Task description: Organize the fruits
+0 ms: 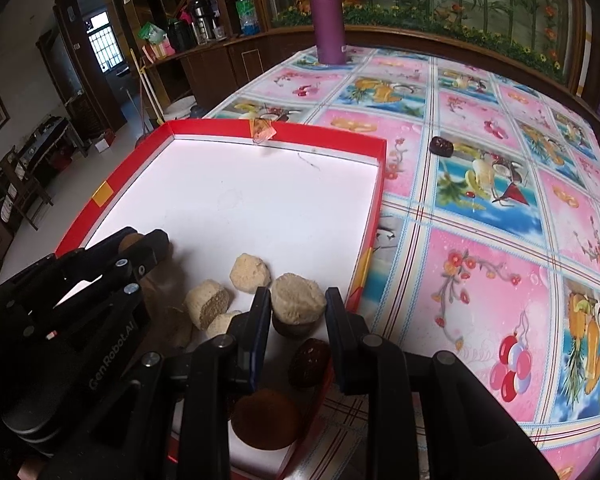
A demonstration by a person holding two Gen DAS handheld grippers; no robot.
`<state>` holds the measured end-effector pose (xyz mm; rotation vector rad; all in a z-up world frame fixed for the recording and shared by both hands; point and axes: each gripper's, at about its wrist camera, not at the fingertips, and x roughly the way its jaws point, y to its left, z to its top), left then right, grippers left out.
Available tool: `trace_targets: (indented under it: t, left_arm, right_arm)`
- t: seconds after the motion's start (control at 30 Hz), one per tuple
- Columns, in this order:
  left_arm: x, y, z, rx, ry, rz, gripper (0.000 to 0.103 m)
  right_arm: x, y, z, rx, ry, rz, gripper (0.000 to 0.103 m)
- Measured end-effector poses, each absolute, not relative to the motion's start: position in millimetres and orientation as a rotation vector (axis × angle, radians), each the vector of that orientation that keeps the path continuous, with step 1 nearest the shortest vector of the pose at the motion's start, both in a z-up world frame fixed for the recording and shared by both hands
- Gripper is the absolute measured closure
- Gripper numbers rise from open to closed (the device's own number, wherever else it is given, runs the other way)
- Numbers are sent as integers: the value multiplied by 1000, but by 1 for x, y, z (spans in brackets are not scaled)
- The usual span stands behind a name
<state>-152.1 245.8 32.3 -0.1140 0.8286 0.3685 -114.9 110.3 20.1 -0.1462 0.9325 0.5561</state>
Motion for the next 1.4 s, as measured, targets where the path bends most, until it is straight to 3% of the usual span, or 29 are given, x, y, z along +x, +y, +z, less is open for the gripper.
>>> trace_targets:
  t: [0.1,0.17,0.23,0.47,0.53,0.83,1.17,1.4]
  left_arm:
    - [-151,248,31,-121,841,379,77]
    - [-151,249,31,-118,849,392,68]
    - [-154,249,33,-122,843,403,49]
    - [-166,242,55,-102,777,443,31]
    - [-174,239,67,-101,738,464,19]
    - [-218,213,119,-81,588,492,0]
    - [-276,186,160,-56,468,559,0]
    - [-305,164,184,-32,393,536,0]
  right_arm:
    - [-115,110,21,-152,936,558,76]
    - [-116,110,21,-158,936,560,76]
    - [-118,110,23,-163,932,573,72]
    - [-130,97,39,-176,851,558,58]
    - [-132,90,45,-166,827,554,55]
    - [-154,61,81,-147,713,552,49]
    - [-207,32,123,-140,565,577,40]
    - [-242,13,153,-119,436,577,23]
